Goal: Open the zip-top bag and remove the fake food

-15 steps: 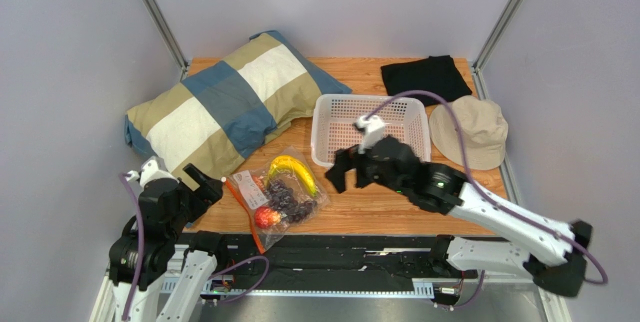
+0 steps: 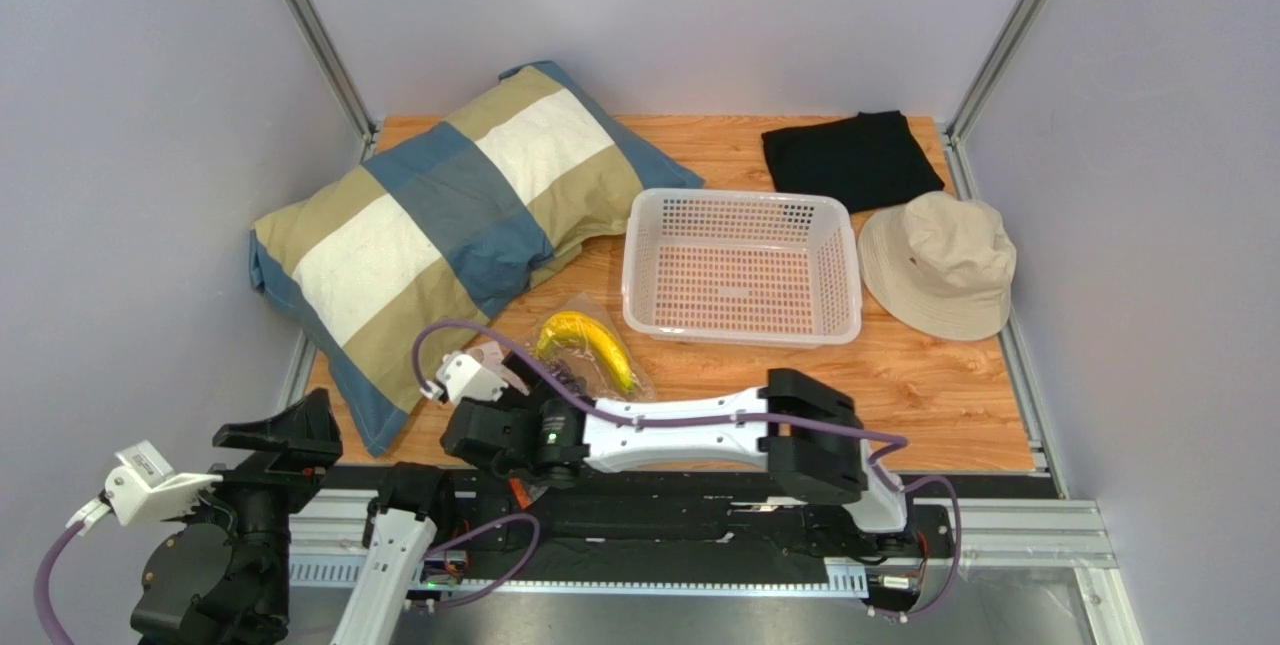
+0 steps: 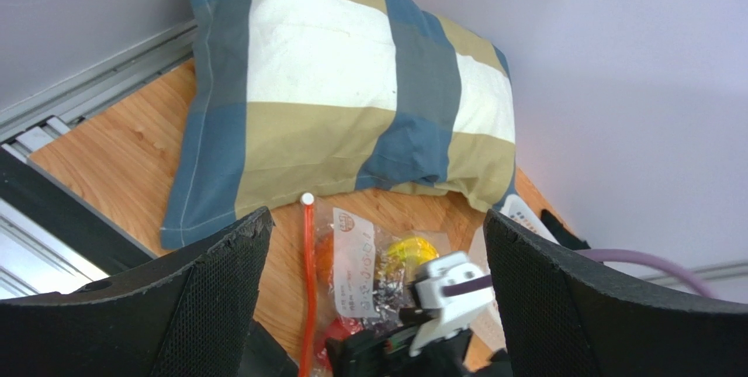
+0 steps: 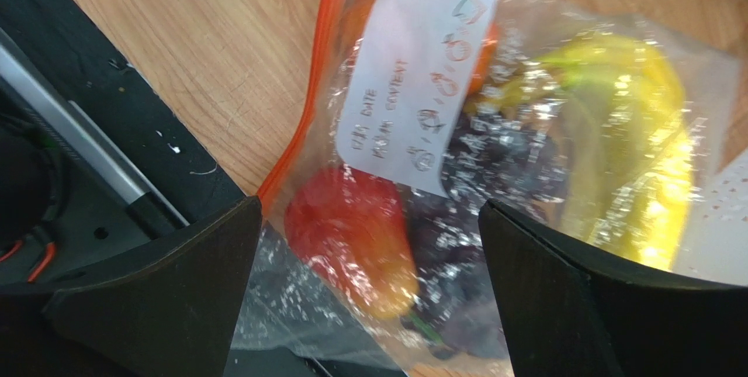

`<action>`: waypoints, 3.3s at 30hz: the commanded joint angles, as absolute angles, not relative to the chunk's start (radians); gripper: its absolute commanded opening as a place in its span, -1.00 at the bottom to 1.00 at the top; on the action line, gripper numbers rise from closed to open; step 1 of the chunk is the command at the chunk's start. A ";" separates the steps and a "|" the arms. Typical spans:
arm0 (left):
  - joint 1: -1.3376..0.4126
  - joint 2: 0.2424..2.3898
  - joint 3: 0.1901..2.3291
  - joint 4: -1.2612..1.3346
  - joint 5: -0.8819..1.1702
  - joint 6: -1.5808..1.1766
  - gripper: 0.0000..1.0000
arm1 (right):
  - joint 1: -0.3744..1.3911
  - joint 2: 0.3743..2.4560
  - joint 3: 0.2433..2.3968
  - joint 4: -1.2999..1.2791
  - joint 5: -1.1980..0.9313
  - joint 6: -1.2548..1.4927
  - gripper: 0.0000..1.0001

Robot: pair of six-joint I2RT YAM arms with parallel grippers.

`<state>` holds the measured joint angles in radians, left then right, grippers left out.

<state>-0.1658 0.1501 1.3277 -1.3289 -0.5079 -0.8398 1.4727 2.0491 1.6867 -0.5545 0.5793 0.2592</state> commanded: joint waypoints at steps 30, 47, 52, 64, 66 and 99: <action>-0.166 0.210 0.922 -1.442 -0.163 -1.077 0.87 | 1.373 1.913 1.543 -0.356 0.402 0.296 -1.00; -0.166 0.181 0.441 -0.754 0.083 -1.167 0.97 | 1.270 1.795 1.430 -0.281 0.133 0.356 -1.00; -0.166 0.228 0.368 -0.614 0.106 -1.175 0.96 | 1.255 1.767 1.393 -0.261 0.080 0.377 -1.00; -0.166 0.428 0.325 -0.444 0.110 -1.154 0.83 | 1.235 1.729 1.370 -0.222 -0.053 0.436 -1.00; -0.166 0.419 0.327 -0.405 0.112 -1.105 0.75 | 1.233 1.729 1.365 -0.215 -0.069 0.446 -1.00; -0.166 0.738 0.879 -0.525 0.774 -0.160 -1.00 | 0.871 1.483 1.410 -0.433 -0.601 -0.138 0.83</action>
